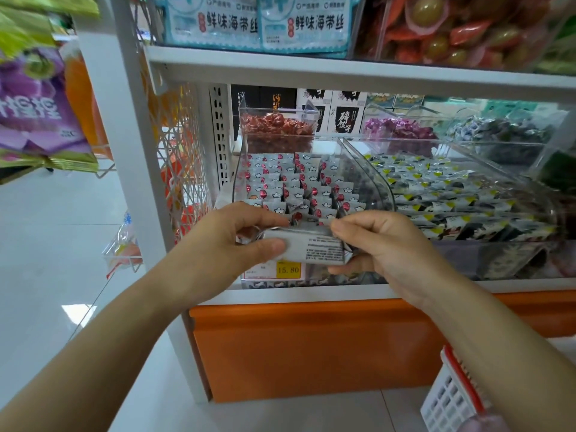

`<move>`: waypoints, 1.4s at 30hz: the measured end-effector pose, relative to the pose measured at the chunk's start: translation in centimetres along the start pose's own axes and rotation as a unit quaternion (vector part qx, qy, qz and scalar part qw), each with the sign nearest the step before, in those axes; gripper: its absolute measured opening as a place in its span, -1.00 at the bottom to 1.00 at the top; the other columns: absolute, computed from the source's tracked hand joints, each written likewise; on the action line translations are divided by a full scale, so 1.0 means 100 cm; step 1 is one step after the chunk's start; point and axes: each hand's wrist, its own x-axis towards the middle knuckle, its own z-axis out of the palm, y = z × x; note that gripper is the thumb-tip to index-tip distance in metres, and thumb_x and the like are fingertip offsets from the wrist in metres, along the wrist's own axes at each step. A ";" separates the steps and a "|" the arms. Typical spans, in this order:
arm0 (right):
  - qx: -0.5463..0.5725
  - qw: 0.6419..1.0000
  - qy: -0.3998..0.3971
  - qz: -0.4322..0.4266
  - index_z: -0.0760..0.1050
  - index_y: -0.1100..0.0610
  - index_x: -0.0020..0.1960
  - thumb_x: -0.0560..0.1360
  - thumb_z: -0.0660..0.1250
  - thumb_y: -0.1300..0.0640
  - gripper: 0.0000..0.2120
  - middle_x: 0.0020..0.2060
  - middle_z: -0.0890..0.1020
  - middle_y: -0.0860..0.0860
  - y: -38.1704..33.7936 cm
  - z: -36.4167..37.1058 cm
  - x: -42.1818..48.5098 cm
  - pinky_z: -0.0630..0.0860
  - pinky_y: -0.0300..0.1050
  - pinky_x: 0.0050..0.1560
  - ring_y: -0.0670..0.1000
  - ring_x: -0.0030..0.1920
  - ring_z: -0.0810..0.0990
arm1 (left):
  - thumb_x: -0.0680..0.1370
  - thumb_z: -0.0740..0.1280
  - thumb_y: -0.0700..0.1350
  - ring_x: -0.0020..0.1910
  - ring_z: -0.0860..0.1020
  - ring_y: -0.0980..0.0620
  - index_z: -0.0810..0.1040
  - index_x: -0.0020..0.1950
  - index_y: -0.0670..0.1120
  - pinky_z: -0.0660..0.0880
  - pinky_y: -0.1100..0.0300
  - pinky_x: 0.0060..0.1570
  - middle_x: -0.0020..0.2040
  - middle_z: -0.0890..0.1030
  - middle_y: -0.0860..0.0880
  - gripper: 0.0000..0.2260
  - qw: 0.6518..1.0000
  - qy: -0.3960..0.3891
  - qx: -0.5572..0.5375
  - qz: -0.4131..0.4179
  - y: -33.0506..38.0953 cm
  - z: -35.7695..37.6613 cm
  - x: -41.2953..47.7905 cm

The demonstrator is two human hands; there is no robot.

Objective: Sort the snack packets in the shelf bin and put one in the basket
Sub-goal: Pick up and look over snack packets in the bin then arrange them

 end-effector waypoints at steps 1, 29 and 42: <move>-0.005 1.000 0.001 -0.001 0.61 0.24 -0.14 0.47 0.31 0.16 -0.84 -0.26 0.71 0.08 0.001 -0.001 0.000 0.63 -0.18 -0.35 0.06 -0.24 0.70 | 0.31 0.29 0.13 -0.04 0.54 0.26 0.55 0.06 0.21 0.48 0.47 -0.14 -0.04 0.57 0.14 -0.67 1.000 -0.002 -0.005 0.001 -0.001 0.002 0.000; -0.017 0.967 0.235 -0.102 0.46 0.05 0.10 0.50 0.34 0.10 -0.81 -0.22 0.59 -0.02 0.005 0.001 0.025 0.63 0.10 -0.15 -0.07 -0.33 0.66 | 0.58 -0.13 0.24 0.49 0.13 -0.05 0.19 0.47 0.13 -0.05 -0.24 0.39 0.49 0.25 -0.01 -0.50 0.795 -0.144 0.587 -0.044 -0.023 -0.017 0.133; 0.003 0.969 0.223 -0.107 0.44 0.04 0.10 0.51 0.34 0.12 -0.82 -0.15 0.58 0.00 0.005 0.001 0.032 0.64 -0.15 -0.24 -0.09 -0.36 0.65 | 0.59 -0.12 0.13 0.37 0.25 -0.08 0.46 0.26 0.03 0.02 -0.24 0.39 0.25 0.47 -0.08 -0.54 0.782 -0.118 0.611 -0.035 -0.015 -0.015 0.115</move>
